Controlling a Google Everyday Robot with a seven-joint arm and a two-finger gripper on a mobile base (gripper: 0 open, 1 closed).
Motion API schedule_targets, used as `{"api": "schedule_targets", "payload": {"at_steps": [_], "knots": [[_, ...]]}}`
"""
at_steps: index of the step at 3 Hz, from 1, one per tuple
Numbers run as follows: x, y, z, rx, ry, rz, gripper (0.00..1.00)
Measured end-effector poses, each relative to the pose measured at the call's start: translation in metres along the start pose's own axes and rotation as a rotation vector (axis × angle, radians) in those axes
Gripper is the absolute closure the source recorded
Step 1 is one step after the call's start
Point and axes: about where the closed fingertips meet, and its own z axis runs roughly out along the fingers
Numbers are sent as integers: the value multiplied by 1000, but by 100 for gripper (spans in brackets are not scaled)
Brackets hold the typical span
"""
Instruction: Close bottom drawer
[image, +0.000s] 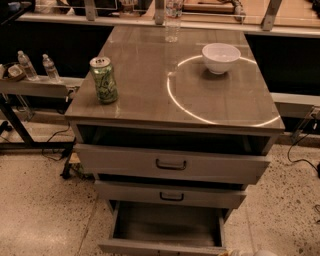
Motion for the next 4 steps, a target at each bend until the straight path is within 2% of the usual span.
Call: {"api": "schedule_targets", "payload": {"at_steps": [1, 2, 3, 4], "knots": [[-6, -15, 10, 17, -28, 1, 100], [-23, -34, 18, 34, -60, -21, 100], [-49, -65, 24, 56, -100, -62, 100], [-64, -83, 26, 71, -122, -85, 100]]}}
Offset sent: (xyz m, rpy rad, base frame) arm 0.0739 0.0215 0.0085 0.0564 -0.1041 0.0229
